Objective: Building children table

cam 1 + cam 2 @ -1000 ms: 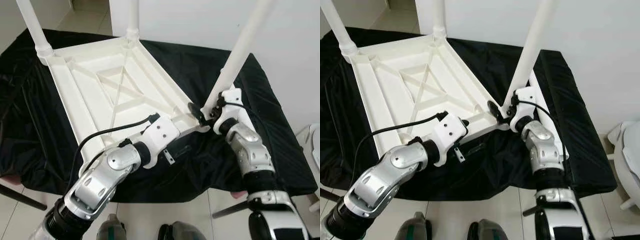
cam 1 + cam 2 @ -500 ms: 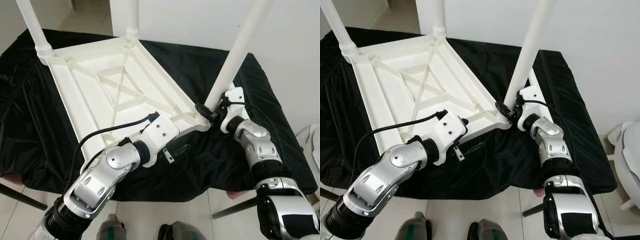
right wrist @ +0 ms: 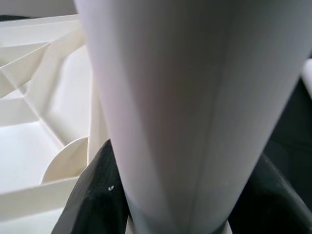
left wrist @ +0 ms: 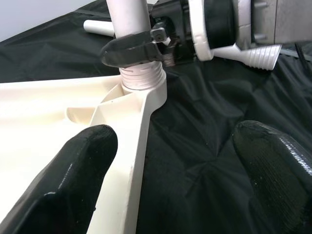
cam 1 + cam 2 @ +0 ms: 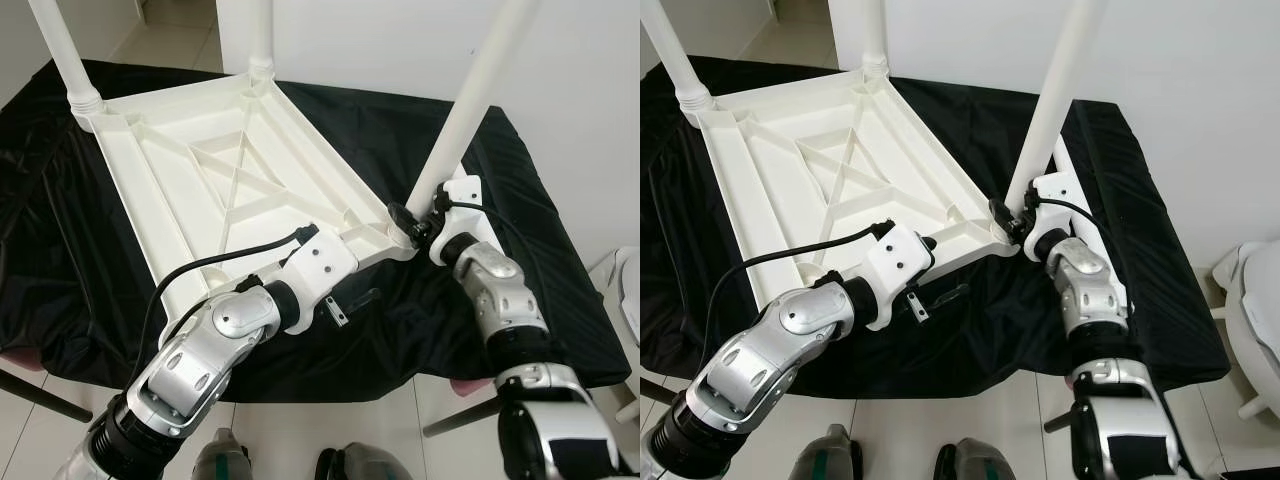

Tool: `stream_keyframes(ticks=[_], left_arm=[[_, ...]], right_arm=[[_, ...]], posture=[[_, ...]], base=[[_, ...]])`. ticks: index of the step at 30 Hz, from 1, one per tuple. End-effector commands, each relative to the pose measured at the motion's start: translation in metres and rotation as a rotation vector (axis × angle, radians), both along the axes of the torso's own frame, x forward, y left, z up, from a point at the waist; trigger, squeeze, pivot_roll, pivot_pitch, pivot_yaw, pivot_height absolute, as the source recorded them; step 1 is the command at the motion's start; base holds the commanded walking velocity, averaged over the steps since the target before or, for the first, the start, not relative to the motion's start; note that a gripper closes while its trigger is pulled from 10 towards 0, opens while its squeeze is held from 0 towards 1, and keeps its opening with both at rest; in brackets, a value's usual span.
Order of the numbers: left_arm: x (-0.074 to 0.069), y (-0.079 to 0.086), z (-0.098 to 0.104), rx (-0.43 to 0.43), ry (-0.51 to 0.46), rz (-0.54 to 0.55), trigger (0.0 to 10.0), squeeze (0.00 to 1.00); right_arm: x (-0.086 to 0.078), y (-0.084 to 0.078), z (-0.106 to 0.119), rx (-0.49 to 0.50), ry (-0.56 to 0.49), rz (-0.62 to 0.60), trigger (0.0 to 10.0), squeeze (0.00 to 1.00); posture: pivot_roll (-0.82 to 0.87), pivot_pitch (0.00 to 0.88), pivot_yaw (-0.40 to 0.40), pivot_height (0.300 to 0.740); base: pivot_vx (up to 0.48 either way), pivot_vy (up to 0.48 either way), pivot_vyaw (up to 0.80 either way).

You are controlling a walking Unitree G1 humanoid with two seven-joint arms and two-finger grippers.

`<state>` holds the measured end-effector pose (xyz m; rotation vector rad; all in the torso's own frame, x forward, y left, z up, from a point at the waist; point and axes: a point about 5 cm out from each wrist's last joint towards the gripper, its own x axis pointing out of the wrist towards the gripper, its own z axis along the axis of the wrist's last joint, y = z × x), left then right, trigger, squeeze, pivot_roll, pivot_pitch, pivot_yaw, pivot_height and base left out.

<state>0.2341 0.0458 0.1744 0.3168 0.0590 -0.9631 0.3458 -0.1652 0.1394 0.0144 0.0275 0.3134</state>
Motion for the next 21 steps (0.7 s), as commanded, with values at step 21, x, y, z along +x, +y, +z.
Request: stream_keyframes(ticks=[21], left_arm=[[-0.004,-0.005,-0.004,0.000,0.032,-0.049,10.0,0.00]], right_arm=[[-0.036,0.010,-0.001,0.050,0.047,-0.561,10.0,0.00]], posture=[[0.05,0.012,-0.087,0.740]], base=[[0.000,0.000,0.00]])
